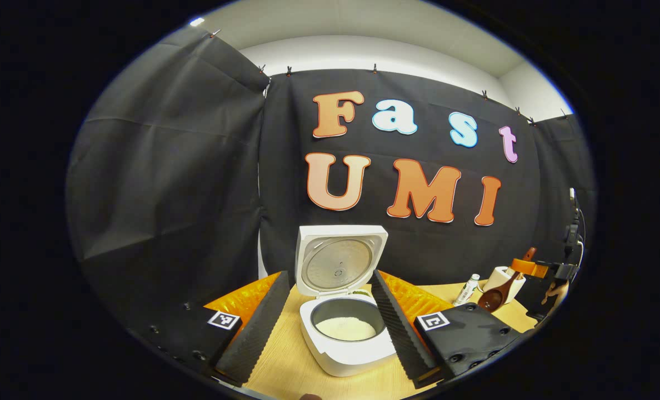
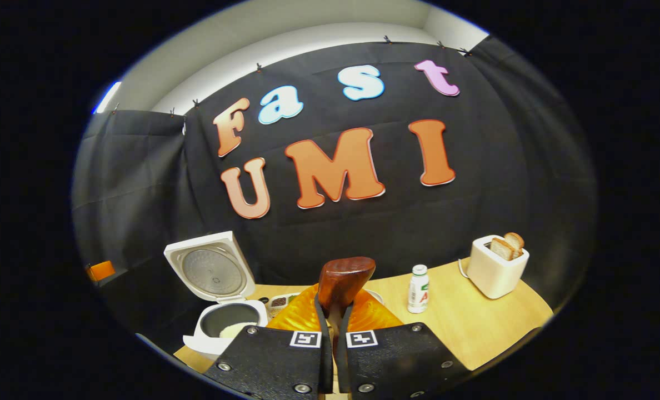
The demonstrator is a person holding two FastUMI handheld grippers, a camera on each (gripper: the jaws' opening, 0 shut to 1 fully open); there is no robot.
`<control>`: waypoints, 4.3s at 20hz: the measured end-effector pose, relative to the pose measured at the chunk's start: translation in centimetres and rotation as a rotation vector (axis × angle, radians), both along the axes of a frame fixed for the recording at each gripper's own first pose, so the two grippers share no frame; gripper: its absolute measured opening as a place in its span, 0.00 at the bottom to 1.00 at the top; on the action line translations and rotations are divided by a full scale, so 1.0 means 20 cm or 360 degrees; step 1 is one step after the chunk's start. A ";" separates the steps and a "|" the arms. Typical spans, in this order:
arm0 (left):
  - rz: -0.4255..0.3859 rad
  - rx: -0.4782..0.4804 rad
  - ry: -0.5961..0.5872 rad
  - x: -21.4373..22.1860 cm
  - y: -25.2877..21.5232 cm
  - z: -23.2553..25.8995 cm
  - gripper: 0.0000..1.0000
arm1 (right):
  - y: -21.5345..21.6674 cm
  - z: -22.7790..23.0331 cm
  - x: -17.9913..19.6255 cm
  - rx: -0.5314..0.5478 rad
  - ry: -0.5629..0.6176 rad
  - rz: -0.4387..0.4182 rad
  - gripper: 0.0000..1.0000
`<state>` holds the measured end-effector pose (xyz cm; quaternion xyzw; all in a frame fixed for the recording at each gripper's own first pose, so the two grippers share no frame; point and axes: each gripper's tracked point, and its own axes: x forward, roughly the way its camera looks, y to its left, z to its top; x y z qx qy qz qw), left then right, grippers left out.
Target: Close the left gripper, press the button to open the rice cooker; take a wooden spoon from the chopstick holder with the right hand, scoop a spoonful of rice and pour it into the rice cooker, then put the wooden spoon back into the chopstick holder.
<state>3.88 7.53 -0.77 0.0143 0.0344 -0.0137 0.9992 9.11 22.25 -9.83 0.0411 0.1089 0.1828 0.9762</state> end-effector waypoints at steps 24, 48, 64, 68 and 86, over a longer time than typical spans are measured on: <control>0.0021 0.0103 0.0028 -0.05 -0.16 0.04 1.00 | -0.96 -0.77 -0.18 0.0300 0.0427 -0.0511 0.02; 0.0066 0.0036 0.0069 0.23 -0.14 0.08 1.00 | -1.20 -0.58 -0.20 -0.0196 0.0360 -0.0702 0.95; -0.0031 -0.0004 0.0299 1.20 -0.23 0.43 1.00 | -0.93 -0.19 -0.08 -0.0336 0.0128 -0.0514 0.95; 0.0000 0.0057 0.0405 1.43 -0.19 0.36 1.00 | -0.96 -0.17 -0.07 -0.0368 0.0118 -0.0533 0.95; -0.0003 -0.0112 0.0808 1.52 -0.18 -0.15 1.00 | -0.95 -0.13 -0.12 -0.0315 0.0111 -0.0494 0.95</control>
